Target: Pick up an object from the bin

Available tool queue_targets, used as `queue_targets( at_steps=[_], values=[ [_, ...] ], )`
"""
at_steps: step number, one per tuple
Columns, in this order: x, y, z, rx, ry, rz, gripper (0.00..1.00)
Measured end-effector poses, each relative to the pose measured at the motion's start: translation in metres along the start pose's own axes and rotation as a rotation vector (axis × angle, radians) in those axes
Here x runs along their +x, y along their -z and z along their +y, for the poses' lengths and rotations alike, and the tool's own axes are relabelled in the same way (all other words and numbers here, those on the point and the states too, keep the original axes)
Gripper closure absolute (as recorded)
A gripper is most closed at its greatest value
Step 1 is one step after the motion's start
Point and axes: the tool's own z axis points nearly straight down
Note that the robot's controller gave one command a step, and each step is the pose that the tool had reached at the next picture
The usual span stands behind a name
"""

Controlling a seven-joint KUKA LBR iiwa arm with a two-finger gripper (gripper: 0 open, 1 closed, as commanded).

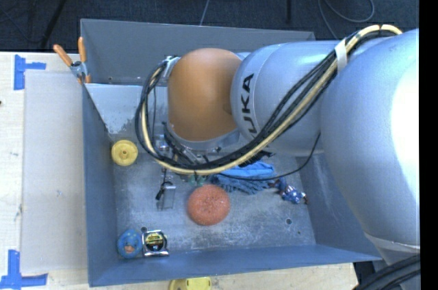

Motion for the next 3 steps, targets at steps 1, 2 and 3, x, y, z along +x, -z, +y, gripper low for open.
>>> queue_targets(
  at_steps=[1, 2, 3],
  values=[
    [-0.002, 0.005, -0.001, -0.002, -0.004, -0.007, 0.0],
    [0.028, -0.006, -0.05, -0.003, -0.024, -0.009, 0.0],
    [-0.009, -0.028, -0.079, -0.001, -0.026, -0.009, 0.0]
  ],
)
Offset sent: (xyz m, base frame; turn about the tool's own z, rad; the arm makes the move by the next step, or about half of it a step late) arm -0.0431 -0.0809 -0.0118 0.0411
